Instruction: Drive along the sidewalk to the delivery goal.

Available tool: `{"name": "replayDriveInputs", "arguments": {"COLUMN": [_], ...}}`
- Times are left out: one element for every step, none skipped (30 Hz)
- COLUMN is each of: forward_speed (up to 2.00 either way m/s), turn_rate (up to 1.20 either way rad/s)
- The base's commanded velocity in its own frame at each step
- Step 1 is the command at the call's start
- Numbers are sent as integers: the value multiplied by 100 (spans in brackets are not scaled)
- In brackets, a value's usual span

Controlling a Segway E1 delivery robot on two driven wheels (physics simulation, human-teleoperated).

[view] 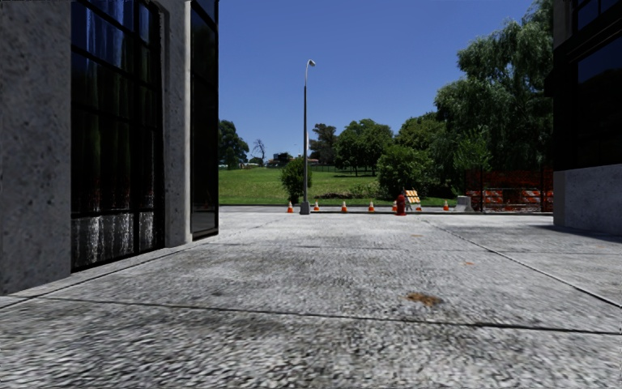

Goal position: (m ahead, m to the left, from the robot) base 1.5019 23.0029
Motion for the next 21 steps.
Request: {"name": "replayDriveInputs", "arguments": {"forward_speed": [200, 200, 200, 200, 200, 200, 200, 200, 200, 200, 200, 200, 200, 200, 200, 200, 200, 200, 200, 200, 200], "turn_rate": [0, 0, 0, 0, 0, 0, 0, 0, 0, 0, 0, 0, 0, 0, 0, 0, 0, 0, 0, 0, 0]}}
